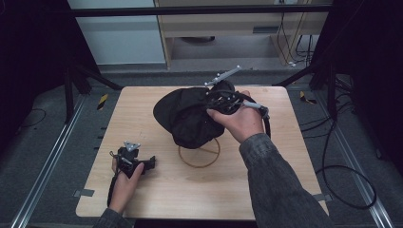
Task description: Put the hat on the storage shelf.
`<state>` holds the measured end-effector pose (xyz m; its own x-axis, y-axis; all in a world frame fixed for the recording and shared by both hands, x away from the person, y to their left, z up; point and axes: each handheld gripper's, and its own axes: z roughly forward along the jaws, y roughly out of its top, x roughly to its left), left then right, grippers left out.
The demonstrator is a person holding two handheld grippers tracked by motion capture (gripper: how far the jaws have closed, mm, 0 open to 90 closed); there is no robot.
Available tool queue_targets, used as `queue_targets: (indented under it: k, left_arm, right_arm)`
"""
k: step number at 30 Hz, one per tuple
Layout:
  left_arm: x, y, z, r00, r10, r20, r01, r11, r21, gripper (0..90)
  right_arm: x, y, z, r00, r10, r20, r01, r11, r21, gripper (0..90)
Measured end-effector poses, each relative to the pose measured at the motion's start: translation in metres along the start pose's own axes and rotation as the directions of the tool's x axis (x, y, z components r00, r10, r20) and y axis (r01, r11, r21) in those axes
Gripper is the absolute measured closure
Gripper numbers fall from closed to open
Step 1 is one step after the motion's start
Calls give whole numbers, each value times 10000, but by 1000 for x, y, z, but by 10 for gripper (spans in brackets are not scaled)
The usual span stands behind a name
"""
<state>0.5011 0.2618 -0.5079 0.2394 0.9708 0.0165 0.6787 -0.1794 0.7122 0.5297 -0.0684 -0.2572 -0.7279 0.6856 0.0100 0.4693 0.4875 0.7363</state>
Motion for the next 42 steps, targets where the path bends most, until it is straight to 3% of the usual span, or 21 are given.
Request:
queue_targets:
  k: [9, 26, 35, 42]
  left_arm:
    - [0, 0, 0, 10000, -3, -1, 3, 10000, -3, 0]
    - [-1, 0, 0, 10000, 5, 24, -5, 10000, -27, 0]
    - [-2, 0, 0, 10000, 22, 40, -22, 10000, -24, 0]
    - [-2, 0, 0, 10000, 33, 54, -33, 10000, -26, 0]
  right_arm:
    - [-1, 8, 0, 10000, 57, 52, -58, 9997, 251, 804]
    - [6, 23, 6, 9990, -398, 197, 371, 9919, 1216, 792]
    - [7, 23, 8, 9989, -424, 174, 400, 9916, 1230, 785]
    - [5, 21, 7, 9993, -341, 164, 322, 9938, 1061, 726]
